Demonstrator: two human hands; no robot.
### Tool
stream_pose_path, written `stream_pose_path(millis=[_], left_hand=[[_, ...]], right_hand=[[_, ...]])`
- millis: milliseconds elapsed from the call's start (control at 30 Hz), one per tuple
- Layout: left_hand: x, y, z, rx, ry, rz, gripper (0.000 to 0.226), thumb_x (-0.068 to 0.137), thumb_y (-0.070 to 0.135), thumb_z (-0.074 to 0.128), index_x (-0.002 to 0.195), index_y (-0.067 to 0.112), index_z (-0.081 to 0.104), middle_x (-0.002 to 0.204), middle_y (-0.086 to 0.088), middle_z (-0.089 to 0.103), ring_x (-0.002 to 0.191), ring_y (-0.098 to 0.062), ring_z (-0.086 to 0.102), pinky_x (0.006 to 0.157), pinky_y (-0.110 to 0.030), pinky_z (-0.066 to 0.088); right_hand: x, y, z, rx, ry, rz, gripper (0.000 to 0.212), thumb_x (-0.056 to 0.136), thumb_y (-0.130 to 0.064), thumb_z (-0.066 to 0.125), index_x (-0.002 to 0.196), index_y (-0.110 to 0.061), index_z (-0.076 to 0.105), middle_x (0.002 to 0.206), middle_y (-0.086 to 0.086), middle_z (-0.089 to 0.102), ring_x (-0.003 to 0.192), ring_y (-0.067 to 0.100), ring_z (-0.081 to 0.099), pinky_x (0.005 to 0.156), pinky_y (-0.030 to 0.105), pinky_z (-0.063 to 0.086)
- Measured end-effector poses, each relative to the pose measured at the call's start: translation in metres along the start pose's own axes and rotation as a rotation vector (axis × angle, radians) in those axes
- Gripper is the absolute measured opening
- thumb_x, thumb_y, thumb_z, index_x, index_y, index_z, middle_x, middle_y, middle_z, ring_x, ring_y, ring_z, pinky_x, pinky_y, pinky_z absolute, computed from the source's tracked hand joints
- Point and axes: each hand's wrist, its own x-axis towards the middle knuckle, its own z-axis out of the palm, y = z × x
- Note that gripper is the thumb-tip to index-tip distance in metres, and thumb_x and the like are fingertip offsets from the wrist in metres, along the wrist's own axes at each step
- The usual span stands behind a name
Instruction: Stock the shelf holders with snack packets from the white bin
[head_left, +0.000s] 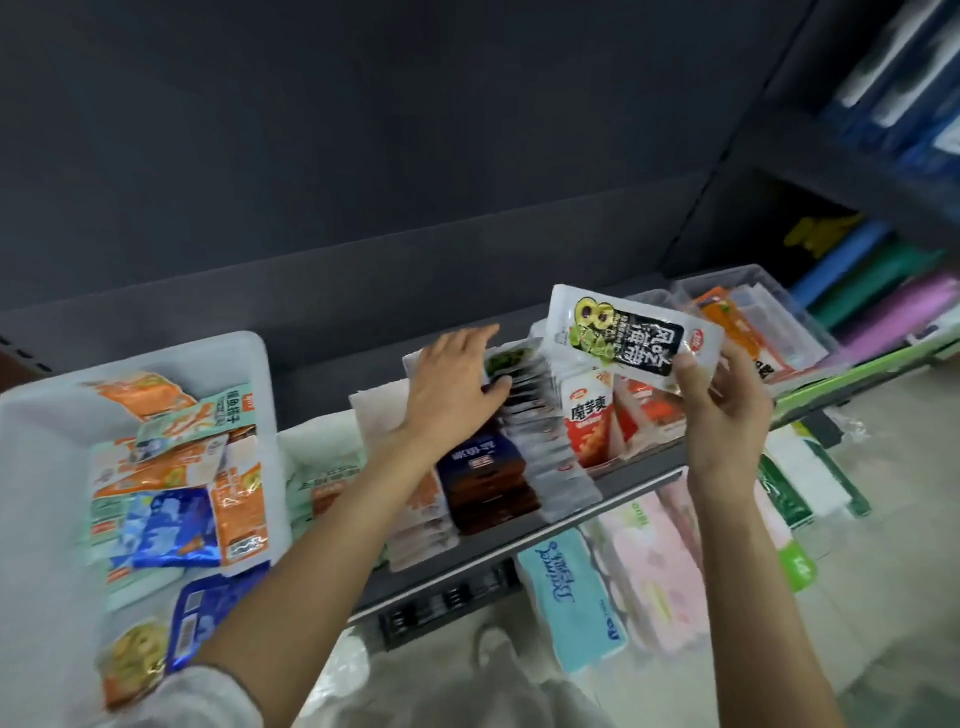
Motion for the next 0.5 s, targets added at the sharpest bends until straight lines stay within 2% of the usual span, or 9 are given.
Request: stream_pose_path(millis=[67,167,233,300,400,500], left_hand=[[0.011,0.004,0.007,0.066,-0.059,0.0,0.048,0.091,0.038,0.055,0.136,0.023,0.044,0.135,0.001,0.05,0.126,-0.018,0.041,0.103,-0.03,0.025],[0.009,0.003,0.014,0.081,-0.133,0.085,0.031,0.093,0.034,0.054,0.123,0.026,0.059,0.125,0.008,0.059,0.112,-0.014,0.051,0.099,-0.029,0.026],[0.006,-0.001,0.018,0.09,-0.15,0.138,0.029,0.093,0.034,0.055,0.119,0.026,0.063,0.122,0.009,0.061,0.111,-0.012,0.053,0.104,-0.033,0.027],[0.004,-0.006,0.022,0.058,-0.125,0.164,0.027,0.091,0.033,0.058,0.116,0.025,0.066,0.117,0.009,0.065,0.109,-0.012,0.056,0.104,-0.036,0.032],[0.003,-0.007,0.026,0.031,-0.055,0.178,0.024,0.089,0.03,0.062,0.111,0.024,0.07,0.113,0.008,0.068,0.106,-0.012,0.06,0.101,-0.037,0.036],[0.001,-0.006,0.029,0.03,-0.009,0.183,0.021,0.087,0.028,0.065,0.106,0.023,0.072,0.109,0.007,0.07,0.103,-0.013,0.062,0.099,-0.035,0.04]], right_hand=[[0.021,0.006,0.001,-0.035,-0.051,-0.022,0.014,0.096,-0.016,0.053,0.105,-0.022,0.062,0.102,0.006,0.068,0.089,0.019,0.066,0.073,0.036,0.057],[0.044,0.008,0.012,-0.094,-0.152,-0.106,0.021,0.098,-0.013,0.049,0.112,-0.015,0.063,0.103,-0.004,0.067,0.093,0.006,0.063,0.077,0.026,0.055],[0.054,0.009,0.021,-0.145,-0.238,-0.217,0.022,0.098,-0.01,0.049,0.112,-0.014,0.065,0.102,-0.012,0.064,0.095,-0.004,0.059,0.079,0.017,0.05],[0.06,0.006,0.032,-0.222,-0.31,-0.358,0.025,0.096,-0.005,0.049,0.11,-0.017,0.066,0.103,-0.012,0.064,0.094,-0.005,0.058,0.079,0.013,0.047],[0.069,-0.001,0.055,-0.344,-0.455,-0.592,0.026,0.093,-0.004,0.05,0.106,-0.017,0.069,0.101,-0.004,0.068,0.088,0.002,0.06,0.075,0.016,0.048],[0.07,-0.003,0.082,-0.607,-0.668,-0.727,0.029,0.092,-0.006,0.053,0.108,-0.024,0.068,0.101,-0.004,0.068,0.086,0.018,0.066,0.068,0.031,0.052]])
